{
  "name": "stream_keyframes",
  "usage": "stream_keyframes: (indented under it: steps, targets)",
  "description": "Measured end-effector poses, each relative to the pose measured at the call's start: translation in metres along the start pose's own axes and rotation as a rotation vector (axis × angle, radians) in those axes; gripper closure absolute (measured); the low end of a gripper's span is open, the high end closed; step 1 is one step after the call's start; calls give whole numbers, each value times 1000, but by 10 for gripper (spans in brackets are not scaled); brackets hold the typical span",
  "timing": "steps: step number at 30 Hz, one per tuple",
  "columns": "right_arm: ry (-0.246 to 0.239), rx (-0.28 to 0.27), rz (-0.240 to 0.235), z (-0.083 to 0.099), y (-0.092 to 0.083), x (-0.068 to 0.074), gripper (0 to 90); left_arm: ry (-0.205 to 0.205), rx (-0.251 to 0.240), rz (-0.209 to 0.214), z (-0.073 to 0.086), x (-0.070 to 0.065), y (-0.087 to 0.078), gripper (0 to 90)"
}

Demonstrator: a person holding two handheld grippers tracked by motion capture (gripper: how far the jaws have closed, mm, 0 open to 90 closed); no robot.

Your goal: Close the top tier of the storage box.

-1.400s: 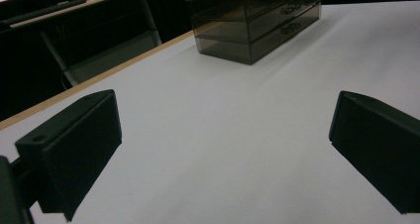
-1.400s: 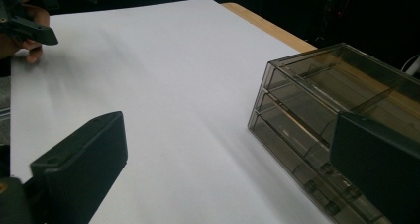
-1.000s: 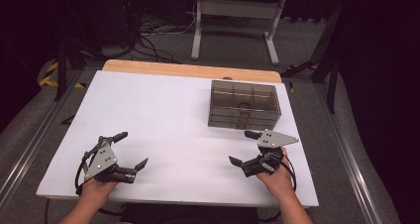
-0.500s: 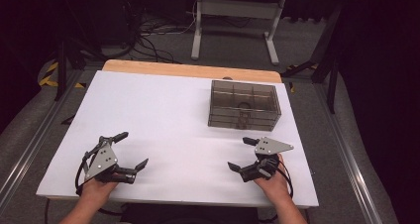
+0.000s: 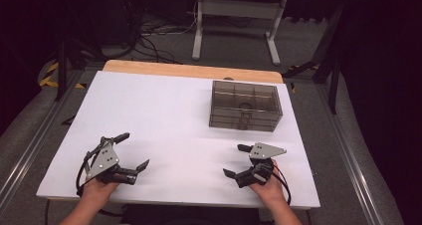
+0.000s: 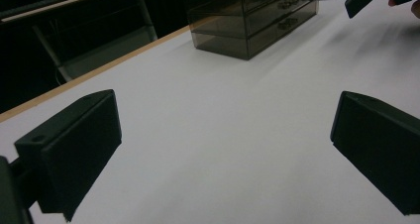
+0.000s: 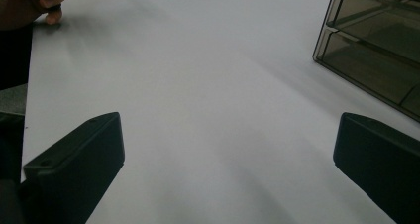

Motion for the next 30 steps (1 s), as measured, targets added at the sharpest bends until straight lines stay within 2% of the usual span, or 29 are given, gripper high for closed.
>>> stream_keyframes:
  steps: [3, 7, 17, 30]
  targets:
    - [12, 15, 3, 2, 3, 0, 1, -3, 8, 4, 1, 0, 1, 2]
    - [-5, 34, 14, 4, 5, 1, 1, 3, 8, -5, 1, 0, 2, 2]
    - [-11, 24, 20, 3, 4, 0, 1, -2, 3, 2, 1, -1, 1, 2]
    - [-12, 12, -4, 2, 4, 3, 1, 4, -4, -8, 0, 0, 1, 2]
Point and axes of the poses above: each handheld gripper's, and its own axes: y roughly forward along the jaws, z roughly out of its underside, x roughly to its left, the point moved 7 cm from there along y, roughly forward along the jaws, and after that the axes turned 2 degrees about z, right-handed, at the moved point
